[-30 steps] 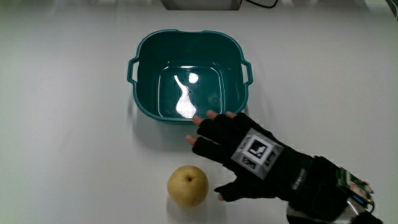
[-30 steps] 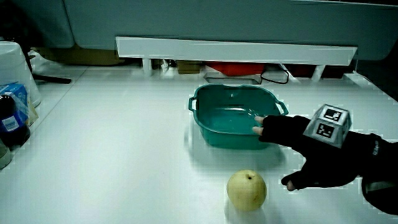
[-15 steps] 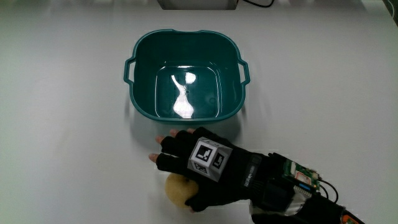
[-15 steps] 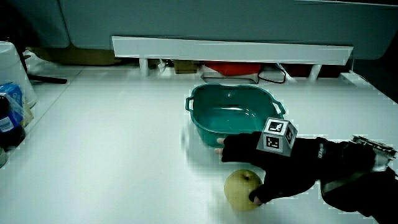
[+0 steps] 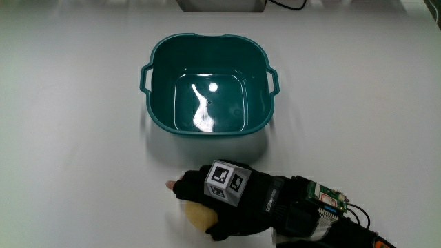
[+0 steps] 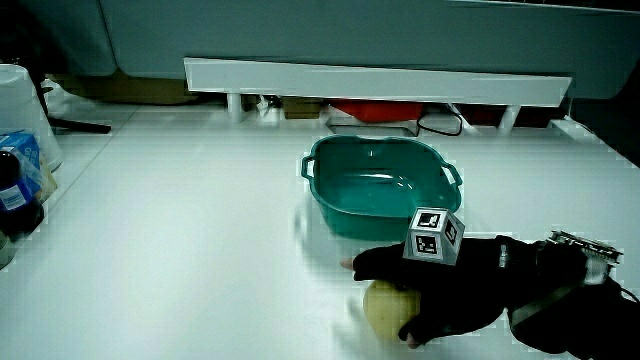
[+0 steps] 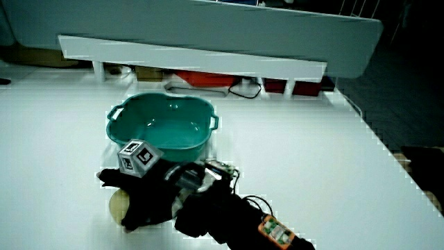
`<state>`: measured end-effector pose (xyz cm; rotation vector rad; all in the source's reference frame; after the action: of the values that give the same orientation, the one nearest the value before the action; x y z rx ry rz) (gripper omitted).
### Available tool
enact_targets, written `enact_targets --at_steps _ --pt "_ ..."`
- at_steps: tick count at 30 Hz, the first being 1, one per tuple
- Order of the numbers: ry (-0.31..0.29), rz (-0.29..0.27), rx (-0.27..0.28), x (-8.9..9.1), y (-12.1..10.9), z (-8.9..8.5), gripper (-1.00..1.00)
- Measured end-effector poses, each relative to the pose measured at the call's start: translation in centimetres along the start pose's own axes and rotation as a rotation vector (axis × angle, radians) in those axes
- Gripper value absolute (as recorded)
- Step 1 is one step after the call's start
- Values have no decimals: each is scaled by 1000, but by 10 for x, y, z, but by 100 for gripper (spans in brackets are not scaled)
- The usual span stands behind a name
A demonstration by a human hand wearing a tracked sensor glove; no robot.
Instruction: Pick pear from desk
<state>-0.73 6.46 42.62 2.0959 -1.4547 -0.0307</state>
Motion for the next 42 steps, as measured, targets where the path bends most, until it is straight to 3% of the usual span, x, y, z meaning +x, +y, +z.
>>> enact_targets --at_steps 8,14,22,27,29,33,34,38,42 --pt "-7 6 -22 -2 3 0 67" --pt "-10 31 18 -5 2 3 100" --pt "6 29 53 -2 -3 5 100" --pt "16 16 69 11 -11 11 100" --pt "44 13 88 17 -19 24 100" --pt "13 -16 114 27 -29 40 100" --pt "33 -23 116 30 -30 42 100" --pt "7 -44 139 39 -41 58 100" --pt "18 -63 154 49 -45 71 100"
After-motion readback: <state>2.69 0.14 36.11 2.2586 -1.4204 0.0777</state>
